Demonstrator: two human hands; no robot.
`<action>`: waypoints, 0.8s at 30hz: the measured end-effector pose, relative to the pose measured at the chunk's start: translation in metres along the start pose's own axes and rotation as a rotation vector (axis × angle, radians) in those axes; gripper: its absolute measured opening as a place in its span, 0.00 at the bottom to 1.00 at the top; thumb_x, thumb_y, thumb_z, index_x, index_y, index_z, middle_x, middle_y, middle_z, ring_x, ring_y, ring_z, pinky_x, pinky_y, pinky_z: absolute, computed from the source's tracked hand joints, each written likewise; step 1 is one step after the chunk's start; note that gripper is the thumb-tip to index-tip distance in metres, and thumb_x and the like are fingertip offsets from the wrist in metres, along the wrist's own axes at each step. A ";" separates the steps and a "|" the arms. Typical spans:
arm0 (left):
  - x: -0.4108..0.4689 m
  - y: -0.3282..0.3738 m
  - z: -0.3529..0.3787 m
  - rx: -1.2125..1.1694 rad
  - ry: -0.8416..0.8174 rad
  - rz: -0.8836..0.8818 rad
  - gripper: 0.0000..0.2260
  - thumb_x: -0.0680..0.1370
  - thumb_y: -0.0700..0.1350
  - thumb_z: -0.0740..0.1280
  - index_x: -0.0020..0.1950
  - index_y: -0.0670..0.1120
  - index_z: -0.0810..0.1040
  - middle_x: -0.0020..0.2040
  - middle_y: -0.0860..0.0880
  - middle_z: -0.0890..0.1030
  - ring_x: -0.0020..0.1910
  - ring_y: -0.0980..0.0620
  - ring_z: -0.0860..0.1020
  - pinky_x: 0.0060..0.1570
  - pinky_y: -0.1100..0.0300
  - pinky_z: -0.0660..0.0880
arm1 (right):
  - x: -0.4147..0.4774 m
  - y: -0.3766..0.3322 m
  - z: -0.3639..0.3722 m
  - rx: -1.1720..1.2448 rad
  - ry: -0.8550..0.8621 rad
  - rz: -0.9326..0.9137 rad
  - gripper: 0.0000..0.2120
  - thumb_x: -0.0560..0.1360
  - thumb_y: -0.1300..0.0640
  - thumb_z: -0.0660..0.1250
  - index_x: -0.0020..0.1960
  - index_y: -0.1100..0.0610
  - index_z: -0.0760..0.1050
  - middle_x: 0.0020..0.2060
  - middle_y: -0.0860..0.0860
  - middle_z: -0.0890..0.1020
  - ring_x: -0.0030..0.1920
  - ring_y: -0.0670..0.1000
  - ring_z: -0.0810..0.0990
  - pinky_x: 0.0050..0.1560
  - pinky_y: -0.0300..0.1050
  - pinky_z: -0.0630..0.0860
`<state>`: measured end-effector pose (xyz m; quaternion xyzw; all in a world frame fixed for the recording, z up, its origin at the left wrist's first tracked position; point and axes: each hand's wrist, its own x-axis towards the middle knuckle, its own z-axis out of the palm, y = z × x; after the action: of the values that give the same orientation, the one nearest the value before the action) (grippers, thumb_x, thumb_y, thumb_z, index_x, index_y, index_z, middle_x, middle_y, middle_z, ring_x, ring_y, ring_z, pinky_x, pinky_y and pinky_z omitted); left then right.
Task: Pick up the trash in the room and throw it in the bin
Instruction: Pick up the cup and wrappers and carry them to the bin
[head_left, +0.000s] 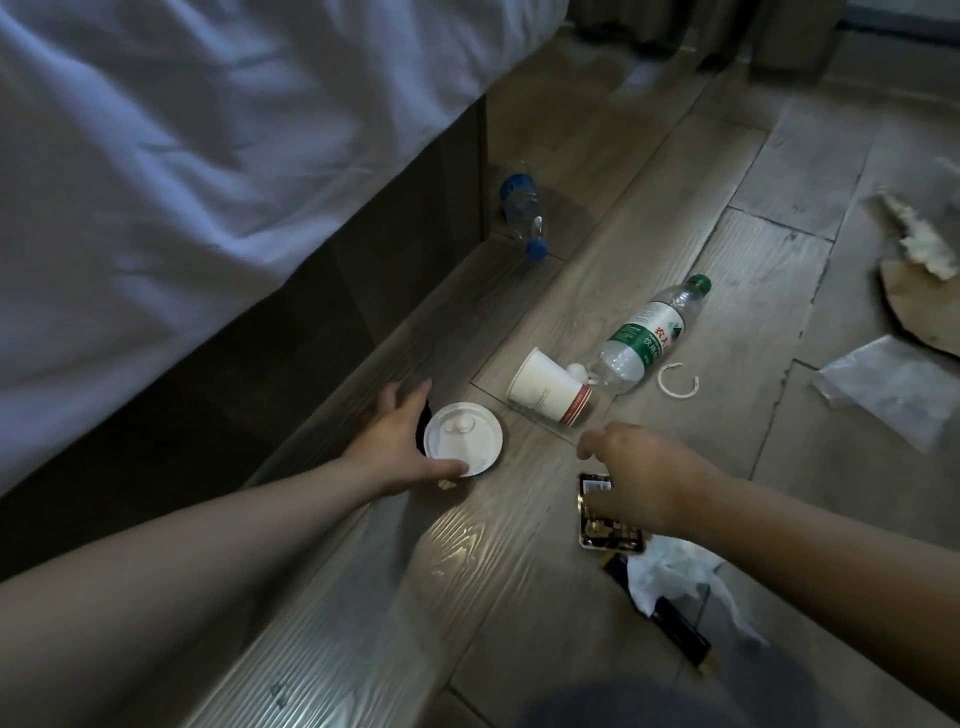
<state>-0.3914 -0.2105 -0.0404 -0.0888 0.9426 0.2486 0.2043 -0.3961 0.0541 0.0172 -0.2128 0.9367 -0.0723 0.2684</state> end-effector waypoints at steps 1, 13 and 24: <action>0.003 0.003 0.002 0.030 -0.051 -0.012 0.53 0.61 0.64 0.76 0.77 0.57 0.50 0.77 0.48 0.46 0.75 0.41 0.55 0.70 0.48 0.62 | -0.002 0.003 0.002 -0.011 -0.018 0.019 0.24 0.75 0.49 0.66 0.68 0.53 0.67 0.61 0.53 0.74 0.57 0.51 0.75 0.49 0.40 0.70; 0.013 0.039 0.033 0.120 -0.045 -0.055 0.46 0.59 0.68 0.74 0.71 0.55 0.60 0.74 0.46 0.53 0.72 0.38 0.58 0.66 0.46 0.67 | -0.038 0.042 0.056 0.248 -0.125 0.402 0.49 0.65 0.35 0.72 0.74 0.53 0.52 0.67 0.56 0.62 0.63 0.56 0.70 0.57 0.45 0.73; 0.004 0.050 0.056 0.264 -0.030 0.085 0.46 0.60 0.68 0.73 0.70 0.54 0.58 0.72 0.47 0.56 0.69 0.41 0.59 0.64 0.49 0.65 | -0.055 0.055 0.101 0.286 -0.053 0.389 0.66 0.56 0.38 0.78 0.74 0.43 0.31 0.73 0.57 0.48 0.72 0.63 0.60 0.65 0.53 0.72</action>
<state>-0.3891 -0.1395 -0.0647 -0.0175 0.9669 0.1322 0.2177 -0.3194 0.1252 -0.0560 0.0098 0.9329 -0.1458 0.3291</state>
